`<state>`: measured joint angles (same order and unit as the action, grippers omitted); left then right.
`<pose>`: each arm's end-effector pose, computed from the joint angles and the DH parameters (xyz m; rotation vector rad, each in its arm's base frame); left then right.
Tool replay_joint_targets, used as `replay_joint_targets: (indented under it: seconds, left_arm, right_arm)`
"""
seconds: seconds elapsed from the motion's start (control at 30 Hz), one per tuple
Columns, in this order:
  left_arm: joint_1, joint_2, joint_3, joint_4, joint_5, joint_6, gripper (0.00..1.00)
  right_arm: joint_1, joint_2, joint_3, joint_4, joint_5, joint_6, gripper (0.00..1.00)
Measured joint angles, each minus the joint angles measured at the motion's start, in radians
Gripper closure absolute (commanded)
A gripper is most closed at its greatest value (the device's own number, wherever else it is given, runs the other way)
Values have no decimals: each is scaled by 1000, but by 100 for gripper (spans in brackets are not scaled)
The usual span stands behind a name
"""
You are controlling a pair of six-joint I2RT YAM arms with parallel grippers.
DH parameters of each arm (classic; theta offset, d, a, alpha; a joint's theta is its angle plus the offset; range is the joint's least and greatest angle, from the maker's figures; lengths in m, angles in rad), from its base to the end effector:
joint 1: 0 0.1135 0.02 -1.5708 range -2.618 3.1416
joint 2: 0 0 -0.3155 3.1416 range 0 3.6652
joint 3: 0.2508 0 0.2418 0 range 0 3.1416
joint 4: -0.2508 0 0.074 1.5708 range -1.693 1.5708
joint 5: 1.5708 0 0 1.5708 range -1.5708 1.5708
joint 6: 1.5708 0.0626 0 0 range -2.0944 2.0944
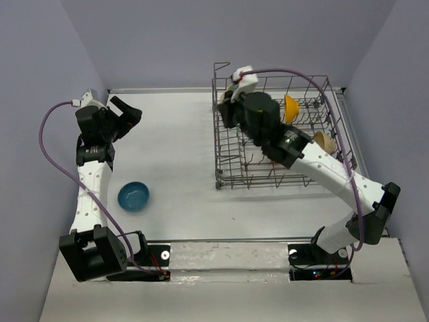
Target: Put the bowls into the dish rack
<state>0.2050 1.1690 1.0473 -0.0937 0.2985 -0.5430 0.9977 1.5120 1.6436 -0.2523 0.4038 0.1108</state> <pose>0.2653 0.0364 0.4064 -0.4528 1.7473 -0.5082 0.2139 0.2861 0.5028 -0.4451 1.6466 0.4905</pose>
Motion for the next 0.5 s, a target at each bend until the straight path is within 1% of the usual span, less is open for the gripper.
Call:
replay_joint_targets:
  seconds: [0.03, 0.1, 0.13, 0.2, 0.33, 0.4, 0.43, 0.5]
  left_arm:
    - [0, 0, -2, 2, 3, 0, 1]
    - [6, 0, -8, 7, 12, 0, 1]
    - [9, 0, -9, 9, 13, 0, 1]
    - [13, 0, -10, 14, 17, 0, 1]
    - [15, 0, -18, 34, 24, 0, 1]
    - [18, 0, -27, 37, 29, 0, 1]
    - [19, 0, -29, 38, 33, 0, 1]
    - [19, 0, -33, 42, 35, 0, 1]
  right_arm:
    - [-48, -13, -17, 6, -20, 24, 99]
    - [-207, -41, -68, 31, -93, 94, 99]
    - [-253, -47, -82, 40, -135, 119, 99]
    - [-359, -63, -134, 85, -258, 195, 99]
    - [-492, -65, -213, 191, -496, 349, 99]
    - [-553, -64, -267, 284, -629, 444, 99]
    - [-602, -56, -303, 354, -710, 507, 99]
    - [-657, -25, -340, 470, -823, 614, 99]
